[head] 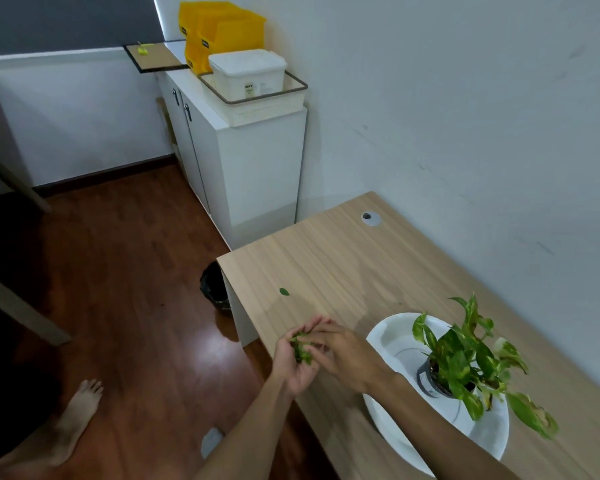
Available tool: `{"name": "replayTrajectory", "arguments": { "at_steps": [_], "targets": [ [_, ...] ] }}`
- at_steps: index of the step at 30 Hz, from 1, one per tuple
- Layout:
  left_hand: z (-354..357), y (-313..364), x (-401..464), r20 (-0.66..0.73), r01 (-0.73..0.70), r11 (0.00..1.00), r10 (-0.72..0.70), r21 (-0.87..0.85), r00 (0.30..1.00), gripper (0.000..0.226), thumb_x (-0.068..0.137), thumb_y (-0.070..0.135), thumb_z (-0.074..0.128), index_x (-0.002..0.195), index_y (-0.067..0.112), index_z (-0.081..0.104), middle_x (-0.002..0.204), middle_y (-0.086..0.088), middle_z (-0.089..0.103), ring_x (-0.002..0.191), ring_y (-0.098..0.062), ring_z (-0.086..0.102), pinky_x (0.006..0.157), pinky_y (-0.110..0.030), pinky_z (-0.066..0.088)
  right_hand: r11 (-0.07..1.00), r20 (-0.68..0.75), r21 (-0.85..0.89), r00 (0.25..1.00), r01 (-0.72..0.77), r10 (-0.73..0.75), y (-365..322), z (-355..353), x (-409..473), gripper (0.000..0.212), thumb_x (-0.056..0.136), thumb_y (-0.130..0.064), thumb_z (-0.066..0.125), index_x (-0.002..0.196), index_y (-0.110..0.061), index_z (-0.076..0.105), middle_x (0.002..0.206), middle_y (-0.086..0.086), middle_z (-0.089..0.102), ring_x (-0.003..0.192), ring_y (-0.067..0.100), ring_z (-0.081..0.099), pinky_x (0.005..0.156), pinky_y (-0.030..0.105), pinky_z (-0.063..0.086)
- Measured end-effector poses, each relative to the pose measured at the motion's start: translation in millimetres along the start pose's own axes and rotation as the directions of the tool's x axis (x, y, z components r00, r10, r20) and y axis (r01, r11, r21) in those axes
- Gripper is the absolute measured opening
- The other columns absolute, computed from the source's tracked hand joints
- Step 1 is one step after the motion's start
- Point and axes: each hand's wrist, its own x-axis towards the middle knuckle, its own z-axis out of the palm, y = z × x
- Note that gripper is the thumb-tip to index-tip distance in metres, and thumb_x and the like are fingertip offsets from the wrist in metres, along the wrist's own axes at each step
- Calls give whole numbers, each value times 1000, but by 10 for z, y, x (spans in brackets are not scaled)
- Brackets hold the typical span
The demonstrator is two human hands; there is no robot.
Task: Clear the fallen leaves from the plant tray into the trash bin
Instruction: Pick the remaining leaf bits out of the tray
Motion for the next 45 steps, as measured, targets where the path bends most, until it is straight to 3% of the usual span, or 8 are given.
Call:
{"name": "replayTrajectory", "arguments": {
  "at_steps": [4,9,18,26,31,34,39,45],
  "targets": [
    [38,164,56,-2,-3,999,3,-46,1000,34,96,15,40,109,-6,63,107,-23,67,91,-30,69,64,-33,61,995,-99,75,992,-70,77,22,-53,226,24,94,-40,55,115,-36,65,105,-17,64,94,1,60,82,26,53],
    [-22,562,112,-25,-35,999,36,28,999,42,96,17,39,118,-6,66,123,-22,67,110,-30,68,108,-41,45,970,-159,152,964,-189,213,136,32,724,24,93,-46,54,108,-35,69,86,-15,65,77,3,61,72,29,53],
    [-211,1530,229,-123,-53,997,60,58,991,42,99,15,36,127,-9,56,130,-28,61,111,-37,66,93,-49,52,887,-190,79,867,-455,462,474,591,1539,22,92,-29,60,111,-24,69,99,1,71,87,15,67,77,35,56],
    [-264,1958,469,-124,-37,997,45,62,991,42,98,14,36,125,-10,56,129,-27,62,109,-36,68,92,-47,54,866,-163,-173,880,-470,445,520,759,1730,18,90,-36,58,102,-30,70,93,-3,66,90,19,61,71,34,51],
    [-244,2053,524,-116,-38,998,45,59,992,40,97,13,36,120,-10,59,125,-28,64,113,-36,64,92,-47,53,853,-197,-120,854,-509,482,433,805,1774,15,90,-36,58,97,-27,68,90,-5,66,87,17,61,71,33,50],
    [-206,2122,553,-125,-52,997,58,53,990,41,96,14,36,122,-9,58,126,-28,63,114,-35,64,92,-47,53,891,-254,45,857,-452,448,264,677,1886,10,90,-33,62,96,-28,69,85,-11,62,77,6,58,68,26,49],
    [10,2233,600,-130,-61,997,67,52,989,42,98,17,35,125,-5,58,129,-23,62,101,-30,72,92,-33,55,988,-188,15,970,-152,152,-254,465,2123,19,91,-38,57,106,-33,69,90,-16,56,84,0,52,72,16,45],
    [214,2353,597,-63,-7,1000,8,19,998,46,101,22,28,129,-5,54,134,-24,58,125,-31,54,105,-40,41,997,-155,-81,988,-9,-3,-530,554,2254,22,92,-37,58,108,-31,71,109,-12,65,103,3,51,85,21,48]
  ]
}}
